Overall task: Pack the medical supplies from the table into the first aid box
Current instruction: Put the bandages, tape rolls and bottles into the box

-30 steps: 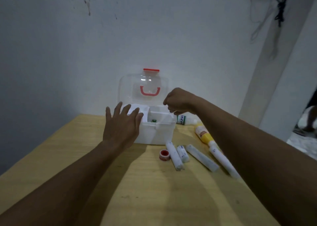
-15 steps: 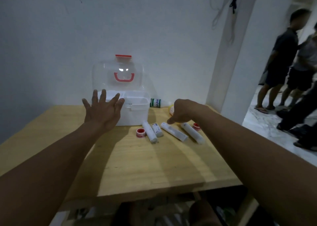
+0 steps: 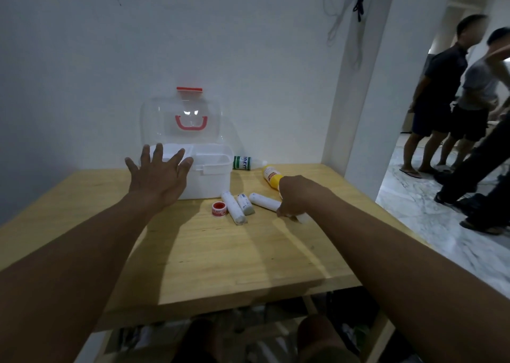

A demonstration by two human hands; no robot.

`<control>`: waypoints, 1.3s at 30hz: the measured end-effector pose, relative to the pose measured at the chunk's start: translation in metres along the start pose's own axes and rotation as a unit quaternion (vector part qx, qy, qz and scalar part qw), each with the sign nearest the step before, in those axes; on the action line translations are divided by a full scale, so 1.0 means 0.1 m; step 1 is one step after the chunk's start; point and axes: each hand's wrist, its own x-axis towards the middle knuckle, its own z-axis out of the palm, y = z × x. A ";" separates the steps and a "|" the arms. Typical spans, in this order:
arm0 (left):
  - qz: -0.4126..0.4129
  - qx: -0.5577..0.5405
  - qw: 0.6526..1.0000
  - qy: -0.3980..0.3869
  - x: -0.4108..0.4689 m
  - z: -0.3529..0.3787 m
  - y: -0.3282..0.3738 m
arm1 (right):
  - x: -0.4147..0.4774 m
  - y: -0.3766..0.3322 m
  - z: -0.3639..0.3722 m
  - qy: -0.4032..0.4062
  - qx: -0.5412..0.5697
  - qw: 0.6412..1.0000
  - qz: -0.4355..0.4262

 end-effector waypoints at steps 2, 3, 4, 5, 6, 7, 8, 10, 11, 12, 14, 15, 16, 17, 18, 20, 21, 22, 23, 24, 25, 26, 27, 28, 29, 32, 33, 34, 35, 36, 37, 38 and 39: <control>0.000 -0.001 1.000 0.003 0.00 0.00 0.00 | -0.03 0.00 0.01 0.021 0.008 1.000 -0.003; 0.001 -0.002 1.000 0.006 0.00 0.00 0.00 | -0.06 0.00 0.00 0.025 0.016 1.000 -0.007; 0.001 -0.004 1.000 0.007 0.00 0.00 0.00 | -0.07 0.00 0.00 0.029 0.026 0.999 -0.013; 0.002 -0.005 1.000 0.007 0.00 0.00 0.00 | -0.09 0.00 0.00 0.031 0.041 0.999 -0.016; 0.001 -0.007 1.000 0.007 0.00 0.00 0.00 | -0.10 -0.01 0.01 0.033 0.059 0.998 -0.017; 0.001 -0.008 1.000 0.007 -0.01 0.00 0.00 | -0.11 -0.02 0.02 0.033 0.077 0.996 -0.016; 0.000 -0.009 1.000 0.008 -0.01 0.00 0.00 | -0.11 -0.04 0.03 0.030 0.089 0.995 -0.013; -0.002 -0.012 1.000 0.009 -0.01 0.00 0.01 | -0.13 -0.05 0.07 0.029 0.103 0.994 -0.008; -0.002 -0.014 1.000 0.009 -0.01 0.00 0.01 | -0.14 -0.06 0.08 0.035 0.118 0.992 -0.010; -0.002 -0.016 1.000 0.011 -0.01 -0.01 0.01 | -0.15 -0.06 0.09 0.037 0.140 0.989 -0.011; -0.001 -0.022 1.000 0.012 -0.02 -0.01 0.00 | -0.17 -0.04 0.09 0.045 0.188 0.981 -0.016; 0.000 -0.026 1.000 0.012 -0.02 -0.01 0.00 | -0.19 -0.02 0.07 0.051 0.211 0.976 -0.021; 0.001 -0.028 1.000 0.012 -0.02 -0.01 0.00 | -0.20 -0.01 0.06 0.055 0.225 0.972 -0.025; 0.001 -0.031 0.999 0.014 -0.02 -0.01 0.00 | -0.23 0.00 0.02 0.055 0.224 0.973 -0.029; 0.001 -0.035 0.999 0.018 -0.02 0.00 0.00 | -0.25 0.00 -0.03 0.050 0.213 0.975 -0.027; 0.000 -0.043 0.999 0.030 -0.02 0.01 0.00 | -0.26 0.03 -0.17 0.042 0.194 0.980 -0.009; -0.002 -0.049 0.998 0.038 -0.01 0.01 0.00 | -0.25 0.05 -0.24 0.047 0.190 0.981 -0.004; -0.006 -0.056 0.997 0.047 -0.01 0.01 0.00 | -0.21 0.06 -0.33 0.056 0.188 0.981 -0.005; -0.011 -0.066 0.996 0.054 0.00 0.00 0.00 | -0.16 0.07 -0.42 0.069 0.181 0.981 -0.006; -0.015 -0.077 0.995 0.061 0.01 0.00 0.01 | -0.11 0.07 -0.50 0.081 0.170 0.982 -0.007; -0.018 -0.087 0.994 0.068 0.02 -0.01 0.02 | -0.06 0.06 -0.58 0.090 0.165 0.982 -0.010; -0.023 -0.095 0.992 0.073 0.03 -0.02 0.02 | 0.00 0.05 -0.65 0.097 0.168 0.981 -0.014; -0.030 -0.102 0.991 0.078 0.05 -0.02 0.02 | 0.06 0.02 -0.73 0.106 0.171 0.979 -0.020; -0.039 -0.108 0.990 0.081 0.06 -0.03 0.01 | 0.13 -0.02 -0.80 0.116 0.173 0.978 -0.029; -0.048 -0.112 0.989 0.081 0.07 -0.03 -0.01 | 0.19 -0.08 -0.87 0.124 0.173 0.976 -0.040; -0.067 -0.104 0.991 0.058 0.08 -0.01 -0.07 | 0.41 -0.28 -1.00 0.131 0.166 0.975 -0.073; -0.066 -0.098 0.992 0.049 0.08 0.01 -0.09 | 0.48 -0.37 -1.01 0.126 0.155 0.976 -0.084; -0.064 -0.094 0.993 0.043 0.09 0.02 -0.10 | 0.56 -0.45 -1.03 0.121 0.139 0.978 -0.096; -0.063 -0.093 0.993 0.041 0.09 0.03 -0.11 | 0.63 -0.52 -1.03 0.116 0.119 0.980 -0.109; -0.063 -0.094 0.993 0.041 0.10 0.04 -0.12 | 0.70 -0.60 -1.03 0.110 0.099 0.981 -0.122; -0.063 -0.095 0.993 0.040 0.11 0.04 -0.12 | 0.76 -0.66 -1.04 0.101 0.084 0.982 -0.132; -0.064 -0.095 0.993 0.040 0.12 0.04 -0.11 | 0.82 -0.72 -1.05 0.090 0.073 0.983 -0.144; -0.064 -0.096 0.993 0.041 0.11 0.03 -0.12 | 0.88 -0.78 -1.06 0.077 0.061 0.983 -0.155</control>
